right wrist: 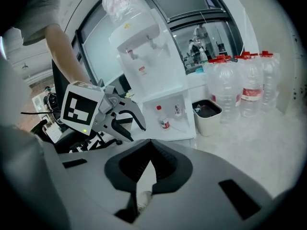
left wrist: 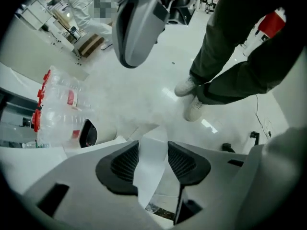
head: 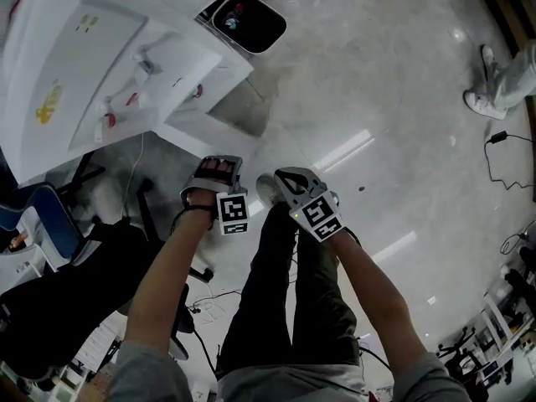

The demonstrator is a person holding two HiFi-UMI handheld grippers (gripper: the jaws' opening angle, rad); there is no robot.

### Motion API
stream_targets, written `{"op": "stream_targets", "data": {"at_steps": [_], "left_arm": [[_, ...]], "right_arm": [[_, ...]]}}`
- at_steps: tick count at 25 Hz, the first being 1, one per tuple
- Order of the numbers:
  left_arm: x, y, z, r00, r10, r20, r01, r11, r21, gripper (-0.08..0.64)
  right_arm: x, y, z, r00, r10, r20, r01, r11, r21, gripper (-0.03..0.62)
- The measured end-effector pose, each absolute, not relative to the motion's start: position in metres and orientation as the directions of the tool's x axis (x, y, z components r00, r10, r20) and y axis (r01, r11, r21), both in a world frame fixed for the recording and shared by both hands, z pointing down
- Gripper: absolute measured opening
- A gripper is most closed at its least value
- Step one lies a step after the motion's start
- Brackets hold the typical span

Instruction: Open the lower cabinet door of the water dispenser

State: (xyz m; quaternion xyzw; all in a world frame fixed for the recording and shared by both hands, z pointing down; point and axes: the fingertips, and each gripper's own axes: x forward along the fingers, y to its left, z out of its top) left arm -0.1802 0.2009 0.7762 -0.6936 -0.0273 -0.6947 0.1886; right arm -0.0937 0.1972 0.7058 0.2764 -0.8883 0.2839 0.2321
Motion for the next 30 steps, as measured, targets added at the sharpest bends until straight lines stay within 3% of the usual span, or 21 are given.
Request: {"op": "stream_targets", "data": {"at_steps": [9,24,30], "left_arm": [[-0.209,0.236,0.776,-0.017,-0.257,0.966,0.446,-0.867,-0.223,0.186],[-0.239,0.265,0.778,-0.025,-0.294,0.955,0.524,-0.818,-0.239,0.187],[-0.252,0.285,0.777,0.045,-0.304,0.952,0.53,-0.8,-0.281,0.187]], "right_arm": [[-0.103,0.24,0.71,-0.788,-0.293,0.542,-0.559,0.708,-0.431,0.011],[-0.157,0.293,0.742,-0.797,-0.296,0.527,-0.569,0.661,-0.489,0.01],[-0.192,0.309,0.742,-0.79,-0.321,0.522,-0.587,0.642,-0.494,0.009]]}}
